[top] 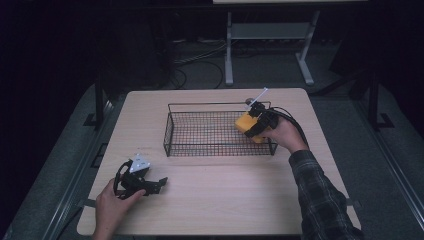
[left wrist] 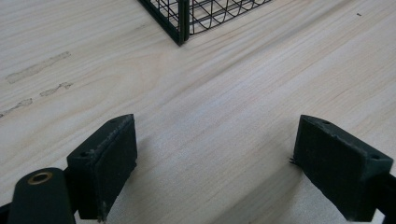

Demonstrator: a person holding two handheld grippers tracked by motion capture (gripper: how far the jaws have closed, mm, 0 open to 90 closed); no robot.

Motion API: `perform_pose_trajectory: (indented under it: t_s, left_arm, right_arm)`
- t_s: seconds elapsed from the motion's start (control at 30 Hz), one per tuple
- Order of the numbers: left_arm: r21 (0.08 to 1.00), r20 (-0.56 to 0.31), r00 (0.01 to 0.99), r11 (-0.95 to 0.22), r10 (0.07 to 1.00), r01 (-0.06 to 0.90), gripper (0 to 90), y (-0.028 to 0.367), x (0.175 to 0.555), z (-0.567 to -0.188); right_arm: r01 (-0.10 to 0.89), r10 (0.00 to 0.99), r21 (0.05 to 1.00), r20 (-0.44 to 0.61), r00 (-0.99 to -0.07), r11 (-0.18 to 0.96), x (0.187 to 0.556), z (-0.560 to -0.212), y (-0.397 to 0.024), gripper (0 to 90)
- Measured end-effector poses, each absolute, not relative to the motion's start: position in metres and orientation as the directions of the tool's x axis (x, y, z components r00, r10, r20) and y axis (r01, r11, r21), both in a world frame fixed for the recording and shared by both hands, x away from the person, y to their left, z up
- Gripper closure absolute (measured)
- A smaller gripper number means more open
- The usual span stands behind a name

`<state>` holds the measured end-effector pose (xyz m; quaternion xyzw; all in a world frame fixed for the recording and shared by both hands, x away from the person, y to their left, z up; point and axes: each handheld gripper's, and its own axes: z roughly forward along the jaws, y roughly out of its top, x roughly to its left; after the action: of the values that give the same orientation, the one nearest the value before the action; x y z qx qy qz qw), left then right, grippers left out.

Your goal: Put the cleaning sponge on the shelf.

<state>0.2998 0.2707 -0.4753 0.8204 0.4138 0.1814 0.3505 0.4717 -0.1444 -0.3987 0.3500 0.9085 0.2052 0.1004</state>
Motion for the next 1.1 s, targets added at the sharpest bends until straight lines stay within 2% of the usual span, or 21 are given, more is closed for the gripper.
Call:
perform_pose_trajectory:
  t_s: [0.53,1.1]
  left_arm:
    - [0.725,0.008,0.592,-0.412,0.806,0.552,12.7,0.271,0.300,-0.475]
    - [0.725,0.008,0.592,-0.412,0.806,0.552,12.7,0.271,0.300,-0.475]
  right_arm:
    - [0.614,0.677,0.416,-0.008,-0.736,0.671,0.474,-0.421,-0.143,22.6]
    - [0.613,0.669,0.397,-0.005,-0.743,0.683,0.474,-0.423,-0.140,20.6]
